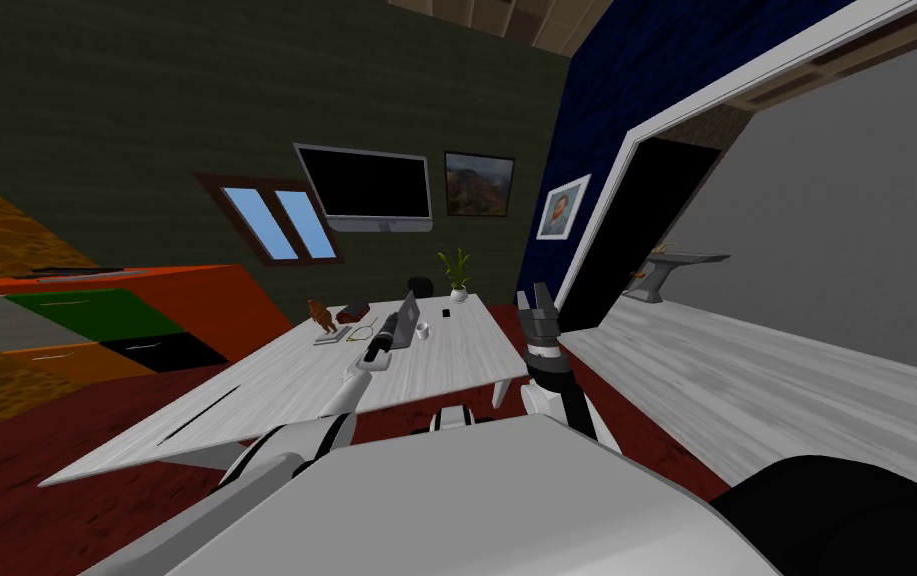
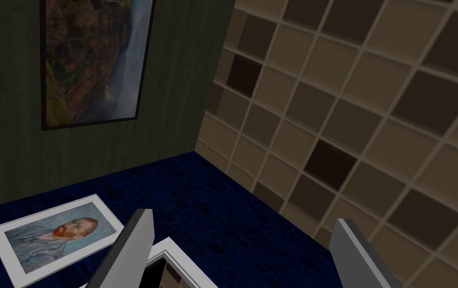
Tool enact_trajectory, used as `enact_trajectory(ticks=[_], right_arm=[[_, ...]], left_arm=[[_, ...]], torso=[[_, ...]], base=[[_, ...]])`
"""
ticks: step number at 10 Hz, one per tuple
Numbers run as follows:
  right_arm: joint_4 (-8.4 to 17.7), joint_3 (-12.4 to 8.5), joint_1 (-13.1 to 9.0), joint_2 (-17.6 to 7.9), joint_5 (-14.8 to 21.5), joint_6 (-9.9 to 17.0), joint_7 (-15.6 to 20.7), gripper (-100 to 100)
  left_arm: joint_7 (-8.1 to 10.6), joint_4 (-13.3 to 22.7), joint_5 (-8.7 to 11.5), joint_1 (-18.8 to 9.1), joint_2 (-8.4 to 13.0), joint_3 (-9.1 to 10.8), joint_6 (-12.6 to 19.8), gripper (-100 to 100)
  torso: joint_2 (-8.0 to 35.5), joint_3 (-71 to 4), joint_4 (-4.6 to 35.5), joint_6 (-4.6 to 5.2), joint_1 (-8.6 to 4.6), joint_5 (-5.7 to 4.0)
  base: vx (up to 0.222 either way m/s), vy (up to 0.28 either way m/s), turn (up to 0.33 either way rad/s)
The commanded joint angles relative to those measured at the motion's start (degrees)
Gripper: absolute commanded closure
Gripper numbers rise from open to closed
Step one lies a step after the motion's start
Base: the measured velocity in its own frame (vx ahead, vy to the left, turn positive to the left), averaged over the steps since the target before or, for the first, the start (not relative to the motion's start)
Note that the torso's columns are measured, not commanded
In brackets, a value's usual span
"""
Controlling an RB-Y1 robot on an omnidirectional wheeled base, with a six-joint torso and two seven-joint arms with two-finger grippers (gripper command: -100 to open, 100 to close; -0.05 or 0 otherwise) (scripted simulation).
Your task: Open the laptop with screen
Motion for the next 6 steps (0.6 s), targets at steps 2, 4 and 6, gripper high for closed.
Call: enact_trajectory(ticks=[2, 4, 6], right_arm=[[0.00, 0.00, 0.00, 0.00, 0.00, 0.00, 0.00, 0], [0.00, 0.00, 0.00, 0.00, 0.00, 0.00, 0.00, 0], [0.00, 0.00, 0.00, 0.00, 0.00, 0.00, 0.00, 0]], left_arm=[[2.05, 2.28, -0.57, 0.00, -0.04, 0.79, -0.63, 100], [5.58, 1.97, -1.79, 1.01, 0.67, 1.95, -0.73, 100], [8.87, 1.66, -3.00, 2.02, 1.38, 3.12, -0.84, 100]], torso=[[-0.02, -0.02, -0.02, 0.08, -0.01, 0.04], [-0.11, -0.06, -0.11, 0.16, 0.00, 0.09], [-0.30, -0.17, -0.12, 0.24, 0.09, 0.15]], base=[[0.003, 0.007, 0.011], [0.001, 0.014, -0.104], [0.006, 0.021, -0.102]])
